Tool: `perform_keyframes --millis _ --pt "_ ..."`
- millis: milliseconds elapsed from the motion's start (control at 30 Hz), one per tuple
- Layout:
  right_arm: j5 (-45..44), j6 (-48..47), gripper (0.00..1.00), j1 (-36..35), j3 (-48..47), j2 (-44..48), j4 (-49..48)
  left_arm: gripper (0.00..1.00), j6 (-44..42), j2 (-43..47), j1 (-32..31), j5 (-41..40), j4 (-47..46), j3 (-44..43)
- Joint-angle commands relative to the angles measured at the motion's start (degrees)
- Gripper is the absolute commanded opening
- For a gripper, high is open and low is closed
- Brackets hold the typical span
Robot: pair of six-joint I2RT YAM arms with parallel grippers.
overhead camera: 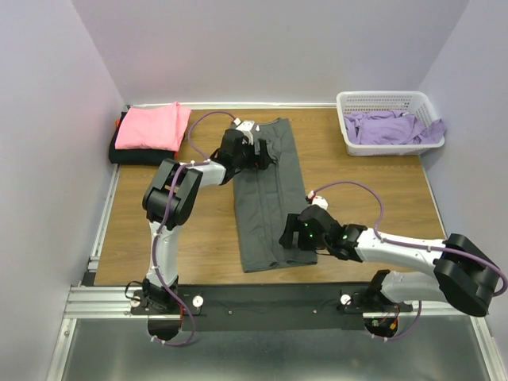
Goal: Fold and stack the t-shirts
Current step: Fold the tshirt
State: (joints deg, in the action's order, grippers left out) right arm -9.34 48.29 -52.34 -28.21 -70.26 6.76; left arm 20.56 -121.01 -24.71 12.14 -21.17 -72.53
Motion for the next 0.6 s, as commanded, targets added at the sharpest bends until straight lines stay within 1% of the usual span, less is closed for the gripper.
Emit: perform_keyframes --millis 0,233,367,467,500,567 --pt "0.91 1.10 0.93 -0.66 0.96 1.44 2.55 0.98 -0.60 -0.37 0.28 1.66 0.95 -2.08" --pt "-0.23 0.49 0.93 -0.57 -0.18 4.25 4.22 0.98 -1.57 0.69 0.28 1.66 2.62 -4.46" --pt "-2.69 0.57 0.93 -0.66 -0.53 6.97 7.38 0.98 -2.54 3.49 0.28 1.83 3.15 -4.20" --pt "-5.06 0.66 0.93 -0.57 -0.53 9.52 10.45 0.98 -2.80 6.74 0.10 0.61 2.54 -1.83" --pt "-5.59 0.75 0.93 -0.66 -0.36 10.22 11.77 0.98 -2.80 9.54 -0.25 -0.09 2.27 -0.95" --pt "-6.65 1.19 0.94 -0.57 -0.01 12.24 13.26 0.98 -2.98 14.19 -1.30 -3.25 1.75 3.86"
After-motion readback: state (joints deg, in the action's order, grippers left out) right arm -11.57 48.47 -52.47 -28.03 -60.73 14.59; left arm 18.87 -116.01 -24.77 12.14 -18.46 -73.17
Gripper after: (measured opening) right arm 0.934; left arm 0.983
